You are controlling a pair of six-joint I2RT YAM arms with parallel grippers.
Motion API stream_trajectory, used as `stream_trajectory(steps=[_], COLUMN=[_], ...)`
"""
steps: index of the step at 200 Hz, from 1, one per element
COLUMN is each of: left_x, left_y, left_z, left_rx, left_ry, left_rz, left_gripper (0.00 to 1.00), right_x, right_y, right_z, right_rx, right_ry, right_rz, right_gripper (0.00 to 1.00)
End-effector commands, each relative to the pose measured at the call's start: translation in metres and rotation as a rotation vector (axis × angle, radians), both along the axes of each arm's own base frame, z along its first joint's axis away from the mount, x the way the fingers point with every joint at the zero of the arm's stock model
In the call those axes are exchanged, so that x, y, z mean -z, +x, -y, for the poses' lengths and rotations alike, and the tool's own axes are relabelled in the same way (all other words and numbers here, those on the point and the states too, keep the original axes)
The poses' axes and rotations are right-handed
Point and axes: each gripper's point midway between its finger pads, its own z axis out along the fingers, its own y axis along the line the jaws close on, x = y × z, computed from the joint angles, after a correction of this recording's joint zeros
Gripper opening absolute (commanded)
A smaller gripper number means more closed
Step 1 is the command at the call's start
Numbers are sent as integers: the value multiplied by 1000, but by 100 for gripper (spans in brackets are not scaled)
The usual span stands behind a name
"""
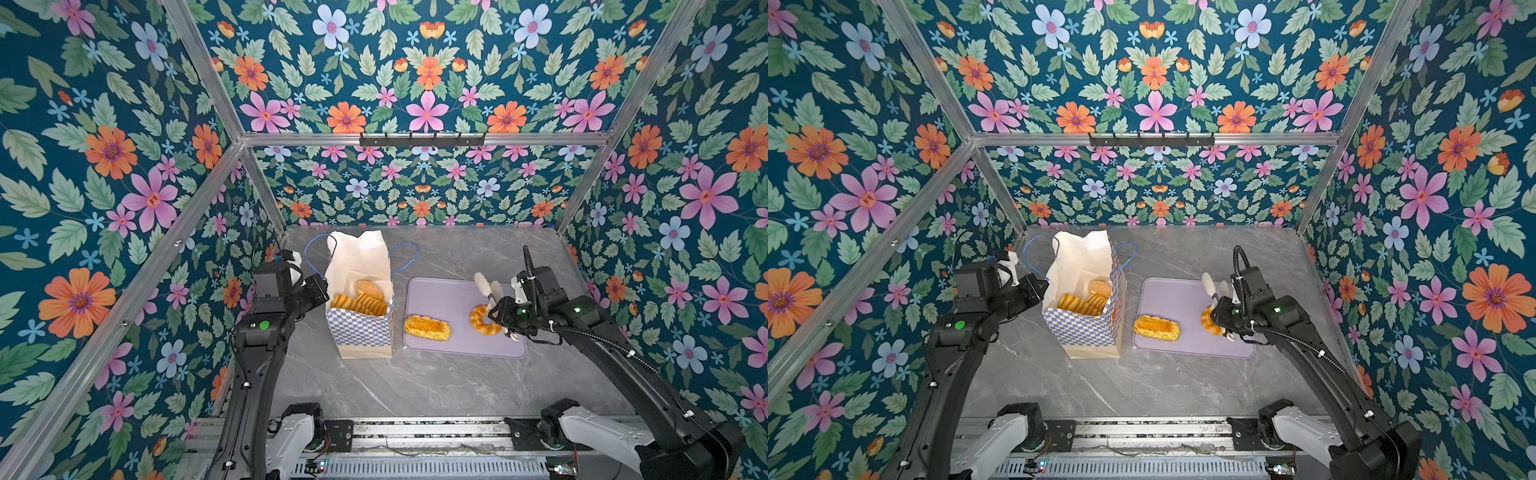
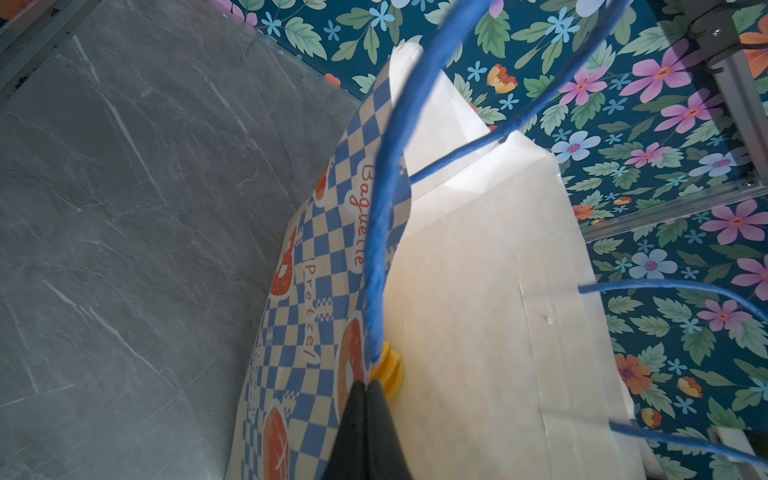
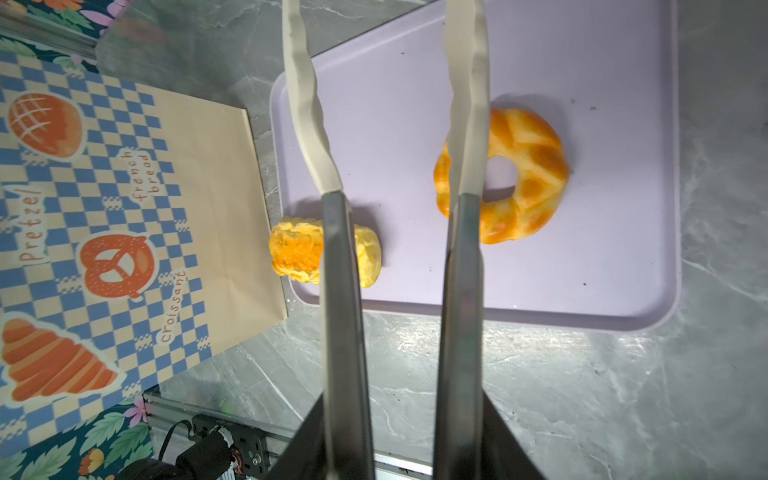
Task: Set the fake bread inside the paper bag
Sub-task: 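Lower the tongs onto the glazed ring-shaped bread on the tray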
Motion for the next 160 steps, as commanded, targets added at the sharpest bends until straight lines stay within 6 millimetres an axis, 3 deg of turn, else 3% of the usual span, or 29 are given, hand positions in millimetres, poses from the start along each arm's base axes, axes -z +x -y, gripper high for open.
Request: stream_trajectory(steps=[1,91,160], left_x=[-4,4,11], left_y=[3,3,4], left_z=[1,2,4], left_rx=[9,9,20], left_ry=[0,-7,-15], left_rz=[19,9,5], left_gripper=[4,5,5], right_x=[3,31,59], right_y=[6,-1,-20], right_z=[0,27,40], right_rx=[21,93,99], right_ry=[60,25,-20], right_rz=[6,-64,-161], right_gripper=[42,42,43])
